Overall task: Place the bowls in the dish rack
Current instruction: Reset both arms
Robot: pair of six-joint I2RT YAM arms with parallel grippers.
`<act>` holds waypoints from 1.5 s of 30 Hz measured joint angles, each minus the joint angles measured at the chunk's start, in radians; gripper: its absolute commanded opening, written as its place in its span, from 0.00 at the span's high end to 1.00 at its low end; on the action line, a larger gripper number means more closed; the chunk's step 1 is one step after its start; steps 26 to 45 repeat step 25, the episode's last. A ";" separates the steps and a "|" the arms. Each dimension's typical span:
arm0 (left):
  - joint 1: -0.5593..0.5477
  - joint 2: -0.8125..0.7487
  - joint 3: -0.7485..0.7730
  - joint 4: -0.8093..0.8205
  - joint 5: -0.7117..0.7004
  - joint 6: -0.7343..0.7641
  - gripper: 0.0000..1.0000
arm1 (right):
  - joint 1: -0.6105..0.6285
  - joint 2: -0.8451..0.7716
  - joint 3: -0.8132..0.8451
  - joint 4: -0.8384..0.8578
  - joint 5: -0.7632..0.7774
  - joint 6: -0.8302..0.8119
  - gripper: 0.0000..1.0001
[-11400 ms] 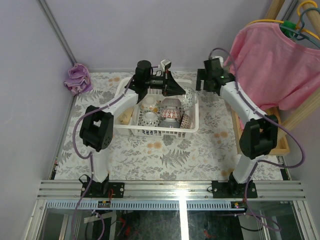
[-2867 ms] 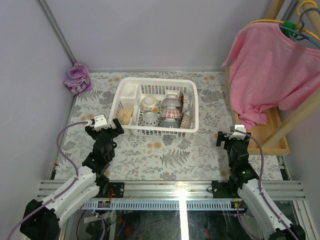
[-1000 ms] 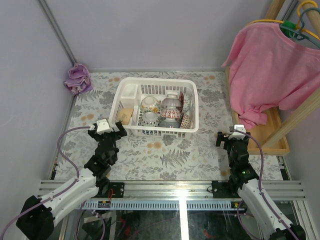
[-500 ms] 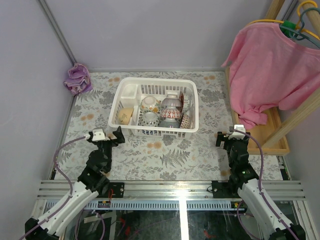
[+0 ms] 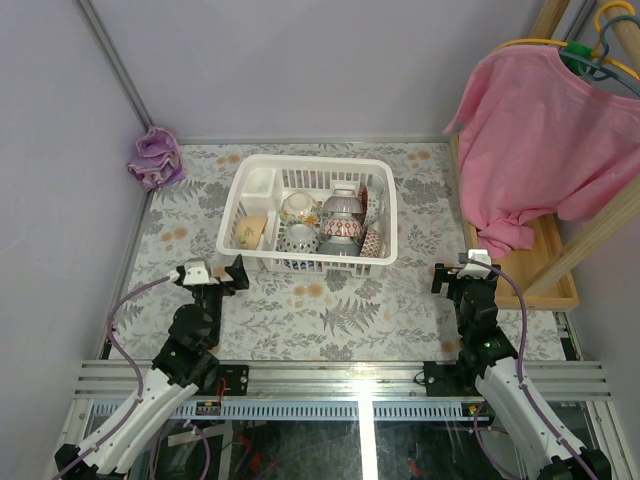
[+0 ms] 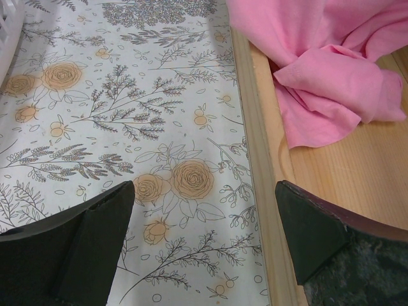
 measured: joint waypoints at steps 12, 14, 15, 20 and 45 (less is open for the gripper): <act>0.001 0.044 -0.001 -0.021 0.009 0.011 0.00 | 0.000 0.000 0.000 0.000 0.000 0.000 0.01; 0.002 0.002 -0.001 -0.023 0.004 0.011 0.00 | 0.000 0.000 0.000 0.000 0.000 0.000 0.01; 0.002 -0.021 -0.001 -0.023 0.003 0.010 0.00 | 0.000 0.000 0.000 0.000 0.000 0.000 0.01; 0.002 -0.026 -0.001 -0.023 0.000 0.010 0.00 | 0.000 0.000 0.000 0.000 0.000 0.000 0.01; 0.002 0.009 -0.001 -0.023 -0.002 0.010 0.00 | 0.000 0.005 0.000 0.003 0.000 0.000 0.01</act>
